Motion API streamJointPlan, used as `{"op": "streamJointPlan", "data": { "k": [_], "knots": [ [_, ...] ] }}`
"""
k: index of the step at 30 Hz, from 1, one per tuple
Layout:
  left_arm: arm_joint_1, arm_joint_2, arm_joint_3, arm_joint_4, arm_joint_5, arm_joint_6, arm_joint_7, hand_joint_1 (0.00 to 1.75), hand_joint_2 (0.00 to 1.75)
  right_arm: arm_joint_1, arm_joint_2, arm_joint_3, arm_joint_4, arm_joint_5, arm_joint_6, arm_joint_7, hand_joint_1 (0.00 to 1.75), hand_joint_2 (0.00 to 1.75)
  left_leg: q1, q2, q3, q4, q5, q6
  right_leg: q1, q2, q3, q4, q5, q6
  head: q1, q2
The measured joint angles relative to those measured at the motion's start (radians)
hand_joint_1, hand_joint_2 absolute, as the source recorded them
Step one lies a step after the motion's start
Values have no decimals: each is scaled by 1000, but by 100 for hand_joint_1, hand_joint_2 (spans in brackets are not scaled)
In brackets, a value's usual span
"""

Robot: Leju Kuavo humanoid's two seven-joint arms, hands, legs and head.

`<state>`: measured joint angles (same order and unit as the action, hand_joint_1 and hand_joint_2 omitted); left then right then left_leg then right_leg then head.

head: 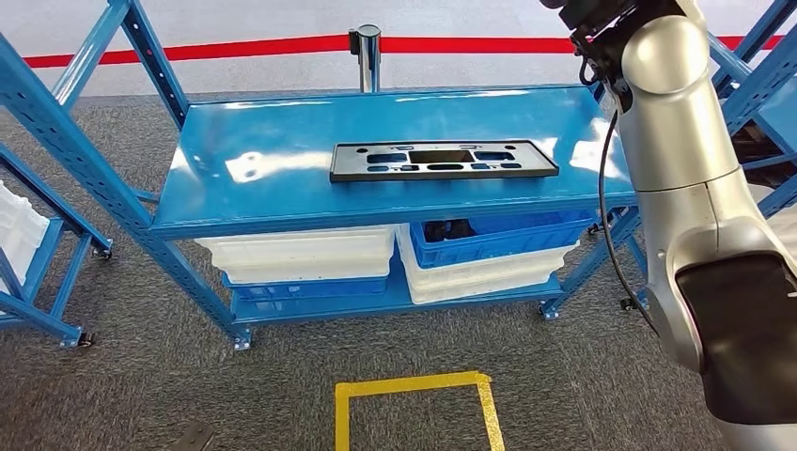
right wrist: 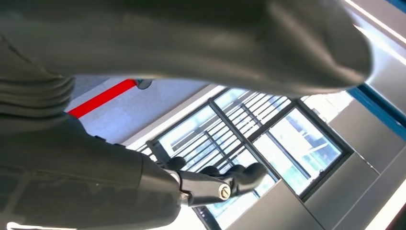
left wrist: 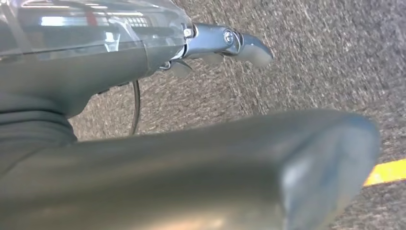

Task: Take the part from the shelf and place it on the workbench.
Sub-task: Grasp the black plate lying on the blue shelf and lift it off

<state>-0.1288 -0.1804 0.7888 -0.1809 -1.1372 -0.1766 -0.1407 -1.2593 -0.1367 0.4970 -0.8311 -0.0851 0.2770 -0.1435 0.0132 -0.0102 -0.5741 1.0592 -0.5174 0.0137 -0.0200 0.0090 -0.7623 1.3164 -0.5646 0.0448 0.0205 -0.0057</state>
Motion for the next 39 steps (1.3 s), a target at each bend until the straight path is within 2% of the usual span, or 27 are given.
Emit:
{"op": "streamJointPlan", "data": {
  "k": [1,2,4,5,6,8,10,11,12,14,15,16,17,18,19,21,22,24,26,27,29,31,32,33,35,37,39],
  "knots": [
    [1,0,0,0,0,0,0,0,0,2,-2,1,0,0,0,0,0,0,-1,-1,8,0,-7,1,1,0,-21,6,19,-2,3,0],
    [1,0,0,0,0,0,0,0,0,3,-2,2,0,0,0,0,0,0,-3,-2,19,0,-15,0,2,0,-24,-25,57,-5,6,0],
    [1,-1,0,0,0,0,0,0,0,2,-4,2,0,0,0,0,0,0,-4,-3,43,-2,-32,-2,12,-1,7,-151,155,-16,10,0],
    [1,-1,0,1,-1,0,0,0,0,1,-5,3,1,0,-2,0,0,0,-4,-3,50,-4,-39,-4,18,-2,22,-205,177,-23,10,0],
    [0,-2,0,1,-2,1,0,0,0,0,-5,4,1,0,-3,1,0,0,-4,-1,55,-7,-45,-9,24,-2,36,-240,186,-28,11,0],
    [-2,-2,1,2,-3,1,1,0,0,-2,-6,5,0,-2,-5,2,0,0,-5,1,64,-14,-49,-19,29,-2,53,-267,169,-37,13,0],
    [-4,-3,0,2,-4,1,0,0,0,-4,-7,4,-1,-5,-7,1,0,0,-7,3,71,4,-48,-25,18,0,81,-283,163,-44,13,0],
    [-6,-4,0,2,-4,1,0,0,0,-5,-8,4,-1,-6,-7,1,0,0,-8,3,59,36,-49,-28,11,2,96,-289,159,-49,11,0],
    [-8,-4,0,2,-5,1,0,0,0,-5,-7,4,-1,-7,-7,0,0,0,-7,3,32,89,-56,-31,6,4,109,-294,154,-53,7,0],
    [-9,-4,0,2,-5,1,1,0,0,1,-6,5,-1,-8,-7,2,0,0,-2,3,-45,205,-95,-39,2,12,126,-296,140,-58,1,0],
    [-9,-3,0,2,-5,1,1,0,0,5,-6,6,-1,-8,-7,2,0,0,2,3,-80,240,-115,-43,0,18,134,-296,133,-56,-1,0],
    [-8,-3,0,2,-5,1,1,0,0,8,-6,6,-1,-8,-7,3,0,0,7,3,-103,247,-121,-48,-4,25,143,-296,125,-52,-2,0],
    [-7,-3,0,2,-5,1,1,0,0,10,-6,6,-1,-9,-7,3,0,0,13,2,-112,222,-103,-55,-8,33,151,-296,118,-47,-2,0],
    [-7,-3,0,2,-5,1,1,0,0,10,-6,6,-1,-9,-7,3,0,0,20,-1,-109,169,-60,-62,-13,41,161,-295,110,-40,-3,0],
    [-5,-3,0,2,-5,1,1,0,0,10,-5,7,-1,-9,-7,3,0,0,30,-13,-99,101,-2,-71,-18,50,169,-295,102,-31,-4,0],
    [0,-4,0,4,-5,1,1,0,0,13,-2,8,-1,-9,-6,3,0,0,40,-39,-83,8,64,-79,-23,70,177,-291,88,-13,-8,0],
    [3,-4,0,5,-5,1,1,0,0,14,-1,9,0,-9,-6,3,0,0,40,-46,-80,-6,72,-76,-23,80,177,-290,83,-4,-10,0],
    [3,-5,0,6,-6,1,1,0,0,13,-3,10,-1,-9,-5,3,0,0,31,-33,-73,0,66,-57,-24,92,179,-291,80,7,-9,0],
    [-2,-5,0,6,-6,1,1,0,0,6,-9,10,-1,-10,-5,2,0,0,28,-16,-59,-2,59,-39,-22,70,170,-269,76,12,-5,0],
    [-4,-5,0,5,-6,1,1,0,0,2,-11,9,-1,-10,-4,1,0,0,27,-8,-50,-3,55,-31,-19,51,149,-233,66,13,0,0],
    [-4,-4,1,5,-6,1,1,0,0,-1,-13,9,-2,-10,-4,1,0,0,23,11,-36,-5,42,-20,-13,17,71,-109,32,13,11,0],
    [-3,-4,1,5,-7,1,1,0,0,3,-14,10,-1,-11,-3,2,0,0,17,25,-22,-5,28,-15,-10,7,-6,-11,16,10,19,0],
    [-4,-4,1,5,-7,1,1,0,0,6,-15,10,-1,-11,-2,3,0,0,14,30,-12,-5,19,-14,-8,5,-22,-10,35,7,22,0],
    [-4,-4,1,5,-8,1,1,0,0,7,-16,10,-1,-11,-1,2,0,0,12,35,0,-5,10,-14,-5,4,-19,-45,71,3,25,0],
    [-4,-5,1,5,-9,1,1,0,0,5,-19,10,-1,-9,0,0,0,0,9,43,24,-6,-8,-17,7,-4,21,-173,158,-11,31,0],
    [-5,-6,1,5,-9,1,1,0,0,3,-22,12,-2,-3,2,-2,0,0,6,48,37,-10,-21,-26,19,-13,54,-262,182,-23,35,0],
    [-7,-6,1,5,-10,1,1,0,0,2,-23,12,-3,3,4,-3,0,0,3,51,47,-14,-25,-36,21,-13,69,-283,164,-29,33,0]
  ]
}}
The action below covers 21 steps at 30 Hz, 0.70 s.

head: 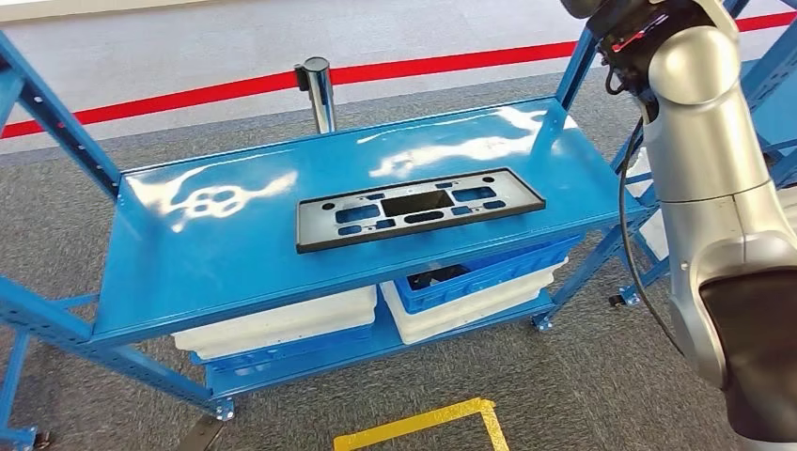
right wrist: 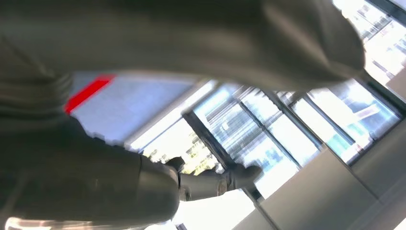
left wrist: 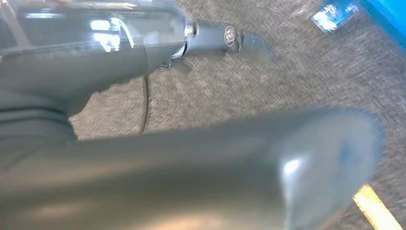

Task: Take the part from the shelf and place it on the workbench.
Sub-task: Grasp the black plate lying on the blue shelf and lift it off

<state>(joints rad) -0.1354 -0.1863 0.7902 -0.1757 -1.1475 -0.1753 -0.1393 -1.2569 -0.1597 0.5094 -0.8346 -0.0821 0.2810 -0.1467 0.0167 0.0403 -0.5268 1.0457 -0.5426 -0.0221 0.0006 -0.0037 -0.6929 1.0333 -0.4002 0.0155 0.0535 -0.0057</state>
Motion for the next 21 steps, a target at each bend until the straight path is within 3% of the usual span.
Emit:
{"op": "streamJointPlan", "data": {
  "k": [2,3,6,8,9,11,13,15,18,21],
  "knots": [
    [-2,0,0,0,-1,0,0,0,0,-2,-2,0,-3,3,0,-1,0,0,1,-8,4,20,-2,-6,-8,4,21,-4,-5,-10,-4,0],
    [-3,0,-1,0,-1,0,0,0,0,-4,-1,0,-4,4,0,-1,0,0,2,-15,-10,54,-7,-7,-11,5,34,-6,-9,-16,-8,0],
    [-3,0,-1,0,-1,0,0,0,0,-2,4,2,-4,6,1,-1,0,0,2,-34,-120,228,-64,-11,-13,12,57,-9,-27,-29,-23,0],
    [-1,1,-1,0,-1,0,0,0,0,4,5,3,-4,6,2,-1,0,0,3,-37,-174,269,-78,-14,-13,19,73,-8,-40,-29,-28,0],
    [0,1,-1,0,-1,0,0,0,0,5,5,3,-4,6,2,-1,0,0,4,-38,-176,238,-50,-15,-14,21,83,-7,-47,-27,-29,0],
    [0,1,-1,0,-1,0,-1,0,0,5,5,3,-4,7,2,-1,0,0,9,-39,-150,112,50,-18,-16,24,103,-6,-62,-20,-32,0],
    [0,1,-1,0,-1,-1,-5,0,0,4,5,4,-4,8,2,-1,0,0,10,-42,-128,23,101,-15,-15,28,112,-3,-74,-8,-35,0],
    [1,1,-1,0,-1,-2,-11,0,0,4,5,5,-4,9,3,-1,0,0,8,-43,-125,10,102,-8,-13,32,113,-1,-83,-2,-37,0],
    [0,1,-1,0,-1,-2,-17,0,0,2,2,6,-4,9,3,-2,0,0,8,-45,-125,9,113,-7,-12,30,118,-5,-85,-15,-33,0],
    [0,1,-1,0,-1,-2,-17,0,0,2,0,7,-5,11,3,-3,0,0,6,-49,-125,9,110,-3,-12,27,123,-14,-85,-16,-29,0]
  ]
}}
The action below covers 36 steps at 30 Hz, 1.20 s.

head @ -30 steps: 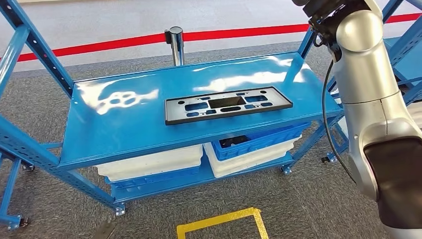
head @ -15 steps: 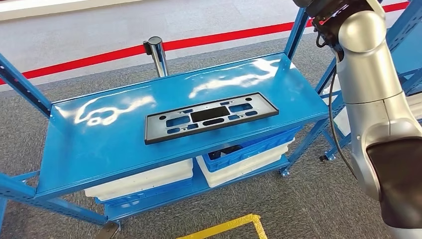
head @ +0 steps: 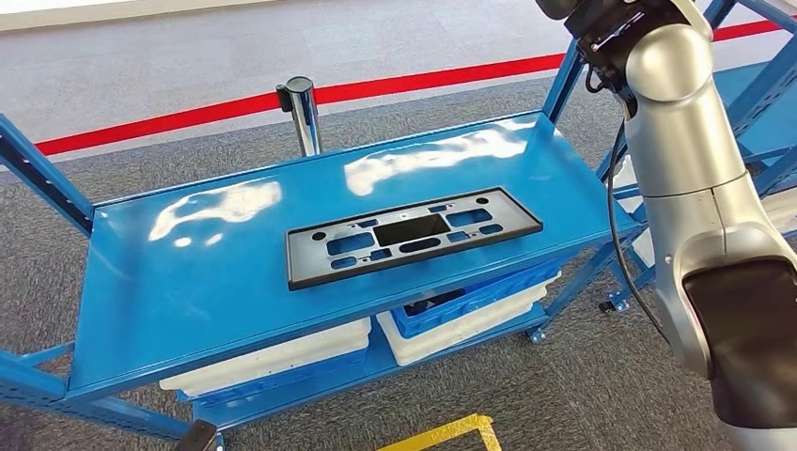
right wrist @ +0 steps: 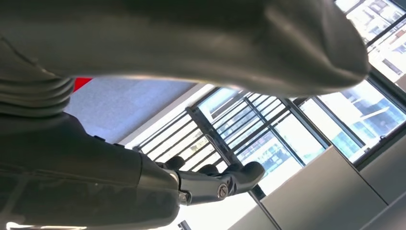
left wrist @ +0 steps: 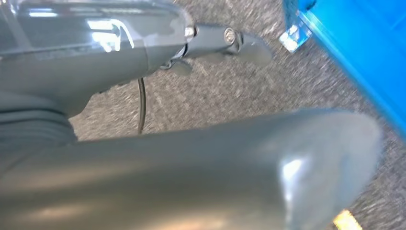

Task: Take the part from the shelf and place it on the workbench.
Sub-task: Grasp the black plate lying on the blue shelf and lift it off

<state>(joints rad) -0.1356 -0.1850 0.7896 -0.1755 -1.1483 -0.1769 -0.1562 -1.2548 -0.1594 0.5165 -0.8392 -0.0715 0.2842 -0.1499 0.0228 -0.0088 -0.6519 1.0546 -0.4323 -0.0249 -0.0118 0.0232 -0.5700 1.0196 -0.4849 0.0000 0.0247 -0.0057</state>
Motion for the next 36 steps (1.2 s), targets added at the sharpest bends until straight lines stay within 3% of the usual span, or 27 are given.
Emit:
{"op": "streamJointPlan", "data": {
  "k": [3,6,8,16,26,36],
  "knots": [
    [0,0,0,0,-1,0,0,0,0,0,-1,3,0,8,5,-1,0,0,-2,0,0,0,-3,4,0,-1,2,-3,-1,5,2,0],
    [0,0,0,0,-2,0,0,0,0,1,-2,10,-2,26,16,-3,0,0,-4,0,0,1,-4,5,-3,-1,2,-5,-2,24,2,0],
    [0,0,0,0,-2,0,0,0,0,5,-3,16,-4,44,25,-6,0,0,-4,0,1,1,-4,5,-3,-1,2,-5,-3,31,2,0],
    [-1,0,0,0,-6,-2,0,0,0,52,-14,100,-5,161,46,-37,0,0,-1,1,6,-5,-3,4,2,0,3,-4,-4,31,2,0],
    [-1,-3,-1,0,-16,-3,2,0,0,179,-39,233,3,284,6,-103,0,0,2,1,6,-6,-3,3,3,0,2,-4,-5,30,2,0],
    [-2,-14,-3,0,-23,-3,9,0,0,354,11,329,62,414,-102,-152,0,0,3,1,6,-7,-3,3,3,0,3,-4,-5,30,2,0]
  ]
}}
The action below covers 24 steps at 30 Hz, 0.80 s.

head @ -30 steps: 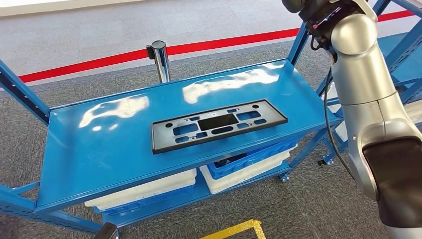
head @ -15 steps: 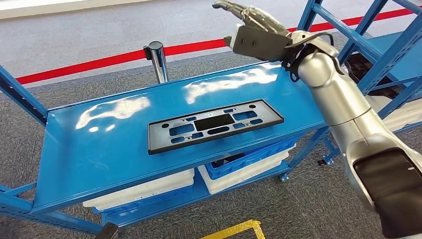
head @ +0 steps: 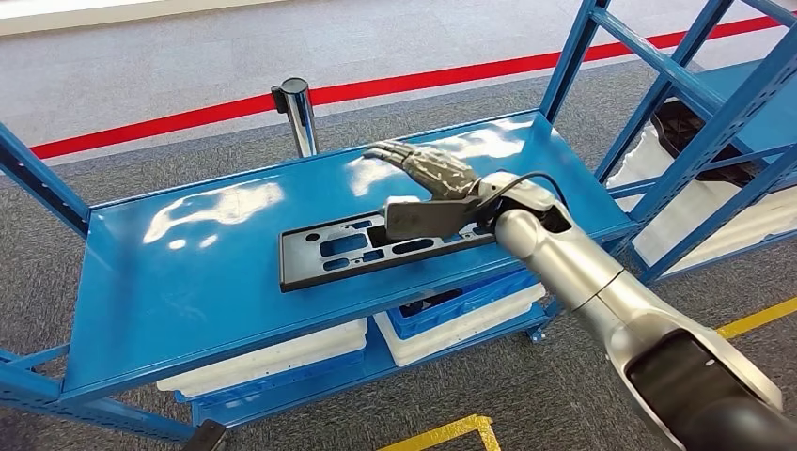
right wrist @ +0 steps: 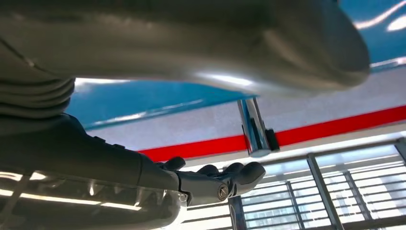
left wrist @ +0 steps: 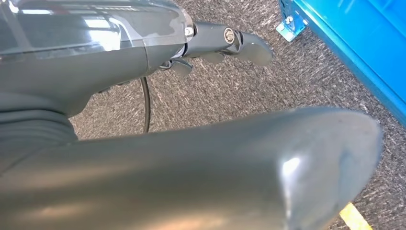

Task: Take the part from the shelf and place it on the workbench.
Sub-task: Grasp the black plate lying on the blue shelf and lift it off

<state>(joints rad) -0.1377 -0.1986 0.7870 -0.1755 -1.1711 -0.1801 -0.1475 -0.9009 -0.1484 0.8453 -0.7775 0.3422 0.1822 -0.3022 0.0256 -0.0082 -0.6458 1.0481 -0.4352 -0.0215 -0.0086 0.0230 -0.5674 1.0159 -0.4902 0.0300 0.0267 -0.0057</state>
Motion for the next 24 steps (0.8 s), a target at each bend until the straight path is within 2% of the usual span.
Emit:
{"op": "streamJointPlan", "data": {
  "k": [6,12,16,24],
  "knots": [
    [0,-6,0,0,-5,0,7,0,0,89,57,24,63,37,-45,-20,0,0,0,0,0,0,0,0,0,0,0,0,-1,-1,0,0],
    [0,-7,-1,0,-5,0,8,0,0,130,97,38,103,73,-69,-22,0,0,0,0,-1,0,0,0,0,0,-1,0,-1,-1,0,0],
    [-1,-7,0,0,-5,0,8,0,0,144,108,39,128,80,-79,-23,0,175,0,0,-1,0,0,0,0,0,-1,0,-1,-1,0,0],
    [-1,-7,0,0,-5,0,10,0,0,191,128,32,177,102,-88,-30,0,175,0,0,-1,0,0,0,0,0,-1,0,-1,-1,0,0]
  ]
}}
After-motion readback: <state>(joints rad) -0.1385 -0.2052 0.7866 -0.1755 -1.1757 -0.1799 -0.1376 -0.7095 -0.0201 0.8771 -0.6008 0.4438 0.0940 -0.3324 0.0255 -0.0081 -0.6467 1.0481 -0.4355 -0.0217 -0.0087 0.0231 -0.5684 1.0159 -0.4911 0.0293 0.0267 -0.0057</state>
